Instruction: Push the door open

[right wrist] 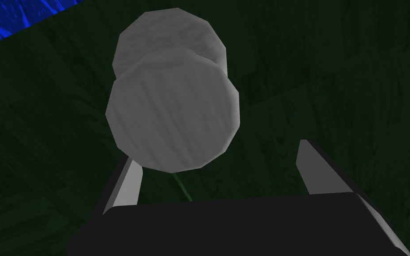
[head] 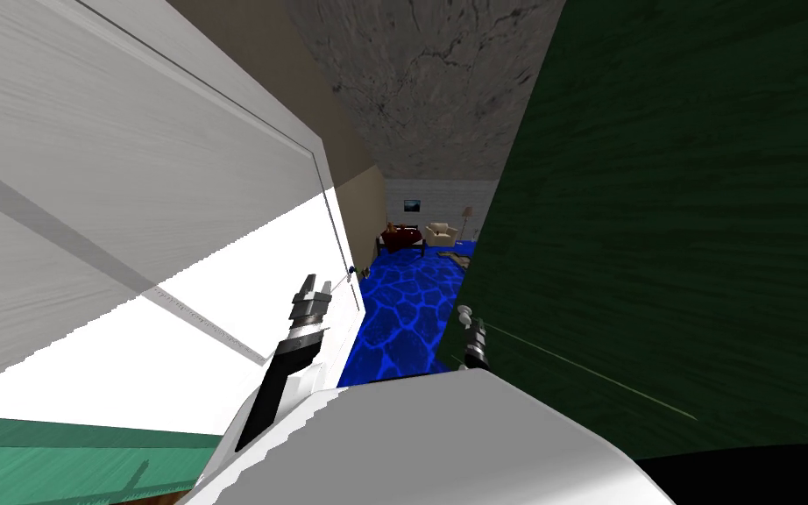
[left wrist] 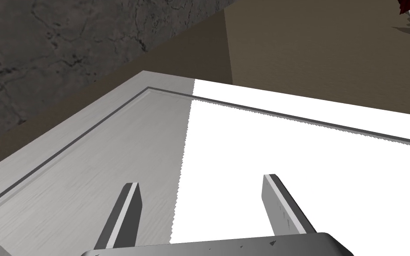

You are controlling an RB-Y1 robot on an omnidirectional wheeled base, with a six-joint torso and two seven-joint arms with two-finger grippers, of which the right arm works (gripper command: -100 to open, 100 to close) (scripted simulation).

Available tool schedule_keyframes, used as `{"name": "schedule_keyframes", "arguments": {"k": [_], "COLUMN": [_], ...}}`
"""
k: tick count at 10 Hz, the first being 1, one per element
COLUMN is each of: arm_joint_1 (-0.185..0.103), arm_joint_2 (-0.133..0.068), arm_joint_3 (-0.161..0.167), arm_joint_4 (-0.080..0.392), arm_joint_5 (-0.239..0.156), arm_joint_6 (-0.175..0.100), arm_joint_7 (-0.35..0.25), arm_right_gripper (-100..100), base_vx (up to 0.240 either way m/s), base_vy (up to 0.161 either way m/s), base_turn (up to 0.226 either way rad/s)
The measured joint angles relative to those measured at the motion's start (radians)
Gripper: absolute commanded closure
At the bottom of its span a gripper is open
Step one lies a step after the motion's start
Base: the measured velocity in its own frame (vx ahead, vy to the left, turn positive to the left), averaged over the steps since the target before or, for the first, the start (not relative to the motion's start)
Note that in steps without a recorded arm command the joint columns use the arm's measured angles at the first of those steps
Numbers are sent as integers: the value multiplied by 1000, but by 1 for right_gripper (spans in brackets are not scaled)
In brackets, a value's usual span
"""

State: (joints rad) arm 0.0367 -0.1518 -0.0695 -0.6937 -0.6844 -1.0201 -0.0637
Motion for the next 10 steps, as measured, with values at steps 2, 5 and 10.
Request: {"name": "schedule_keyframes", "arguments": {"k": [2, 5, 10], "arm_joint_1": [-1, -10, -17], "arm_joint_2": [5, 8, 21], "arm_joint_3": [10, 21, 49], "arm_joint_4": [-12, -7, -32], "arm_joint_5": [-18, -35, -82], "arm_joint_6": [5, 5, 16], "arm_joint_7": [-51, -120, -255], "arm_right_gripper": [-100, -100, -100], "base_vx": [-46, -39, -59], "base_vy": [10, 5, 12], "base_turn": [10, 7, 13]}}
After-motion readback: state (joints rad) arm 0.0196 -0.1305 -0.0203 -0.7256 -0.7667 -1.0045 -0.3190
